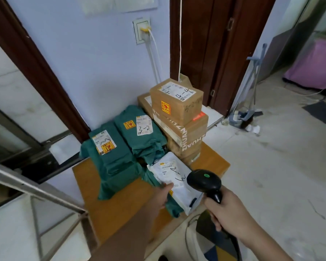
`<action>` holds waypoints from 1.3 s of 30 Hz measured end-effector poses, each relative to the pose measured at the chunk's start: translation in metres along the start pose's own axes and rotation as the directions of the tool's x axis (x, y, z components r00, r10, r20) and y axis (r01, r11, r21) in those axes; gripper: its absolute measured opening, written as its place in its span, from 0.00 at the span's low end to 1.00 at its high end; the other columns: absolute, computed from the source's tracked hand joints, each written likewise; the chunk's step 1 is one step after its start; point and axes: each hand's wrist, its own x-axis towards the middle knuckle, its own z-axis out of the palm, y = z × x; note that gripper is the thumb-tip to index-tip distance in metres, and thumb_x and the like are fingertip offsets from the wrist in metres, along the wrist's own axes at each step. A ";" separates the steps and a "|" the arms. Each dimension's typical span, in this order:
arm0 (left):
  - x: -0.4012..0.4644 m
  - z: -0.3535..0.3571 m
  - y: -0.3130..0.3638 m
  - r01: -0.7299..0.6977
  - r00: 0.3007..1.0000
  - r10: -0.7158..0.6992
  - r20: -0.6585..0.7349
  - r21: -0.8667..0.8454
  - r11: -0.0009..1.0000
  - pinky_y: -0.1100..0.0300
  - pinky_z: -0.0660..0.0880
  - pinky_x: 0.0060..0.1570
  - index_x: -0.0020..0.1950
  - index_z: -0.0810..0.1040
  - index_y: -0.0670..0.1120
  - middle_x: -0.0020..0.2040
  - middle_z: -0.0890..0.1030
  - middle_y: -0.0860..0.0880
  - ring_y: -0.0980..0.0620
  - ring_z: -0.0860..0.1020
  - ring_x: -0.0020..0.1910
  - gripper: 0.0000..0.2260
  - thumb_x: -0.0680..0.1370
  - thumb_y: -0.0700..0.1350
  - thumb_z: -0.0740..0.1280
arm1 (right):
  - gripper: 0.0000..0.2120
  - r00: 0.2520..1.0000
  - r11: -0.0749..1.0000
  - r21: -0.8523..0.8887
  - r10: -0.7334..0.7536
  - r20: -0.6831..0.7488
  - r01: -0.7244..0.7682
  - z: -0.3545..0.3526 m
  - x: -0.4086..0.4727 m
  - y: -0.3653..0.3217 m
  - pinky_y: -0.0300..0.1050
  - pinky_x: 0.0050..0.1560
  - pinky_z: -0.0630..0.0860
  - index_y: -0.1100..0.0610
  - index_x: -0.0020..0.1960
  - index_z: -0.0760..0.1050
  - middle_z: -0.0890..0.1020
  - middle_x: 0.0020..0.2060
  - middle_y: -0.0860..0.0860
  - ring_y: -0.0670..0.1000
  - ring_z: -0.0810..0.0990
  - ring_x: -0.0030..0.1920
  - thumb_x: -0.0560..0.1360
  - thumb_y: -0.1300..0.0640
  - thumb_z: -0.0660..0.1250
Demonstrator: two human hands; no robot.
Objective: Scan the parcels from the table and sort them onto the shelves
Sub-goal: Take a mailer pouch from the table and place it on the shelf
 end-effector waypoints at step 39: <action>0.005 0.005 0.006 -0.271 0.958 0.282 -0.050 -0.475 0.837 0.46 0.84 0.55 0.61 0.83 0.44 0.55 0.88 0.45 0.44 0.87 0.53 0.28 0.62 0.45 0.86 | 0.07 0.996 0.997 -0.079 0.009 0.084 -0.002 0.016 0.068 -0.006 0.51 0.35 0.73 0.57 0.39 0.73 0.75 0.24 0.52 0.55 0.75 0.26 0.70 0.53 0.66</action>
